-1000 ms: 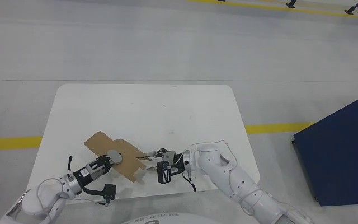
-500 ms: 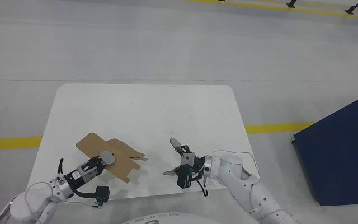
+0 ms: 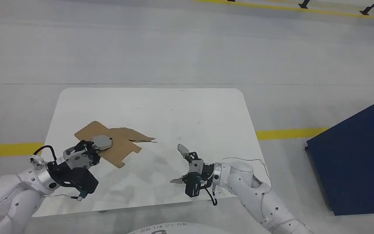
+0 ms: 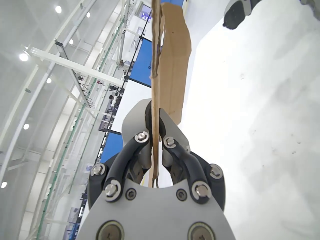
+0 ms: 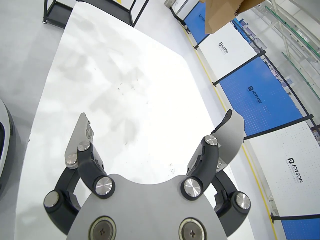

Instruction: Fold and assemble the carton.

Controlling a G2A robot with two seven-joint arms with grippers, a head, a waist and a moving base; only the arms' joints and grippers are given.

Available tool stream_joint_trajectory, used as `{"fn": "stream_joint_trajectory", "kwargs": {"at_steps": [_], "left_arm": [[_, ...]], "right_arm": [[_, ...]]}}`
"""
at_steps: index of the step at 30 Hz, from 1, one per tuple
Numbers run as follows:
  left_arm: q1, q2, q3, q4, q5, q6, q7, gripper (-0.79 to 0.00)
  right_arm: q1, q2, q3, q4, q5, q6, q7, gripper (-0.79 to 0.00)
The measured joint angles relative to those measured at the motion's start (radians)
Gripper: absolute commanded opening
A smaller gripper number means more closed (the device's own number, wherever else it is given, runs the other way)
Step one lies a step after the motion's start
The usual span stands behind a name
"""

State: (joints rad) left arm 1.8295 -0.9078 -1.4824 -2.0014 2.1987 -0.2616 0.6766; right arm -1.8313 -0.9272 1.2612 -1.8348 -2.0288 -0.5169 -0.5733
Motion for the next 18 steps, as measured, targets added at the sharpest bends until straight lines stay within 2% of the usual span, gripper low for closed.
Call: {"fn": "stream_joint_trajectory", "kwargs": {"at_steps": [18], "left_arm": [[0.0, 0.0, 0.0, 0.001, 0.005, 0.013, 0.0, -0.785]], "right_arm": [[0.0, 0.0, 0.0, 0.0, 0.0, 0.0, 0.0, 0.0]]}}
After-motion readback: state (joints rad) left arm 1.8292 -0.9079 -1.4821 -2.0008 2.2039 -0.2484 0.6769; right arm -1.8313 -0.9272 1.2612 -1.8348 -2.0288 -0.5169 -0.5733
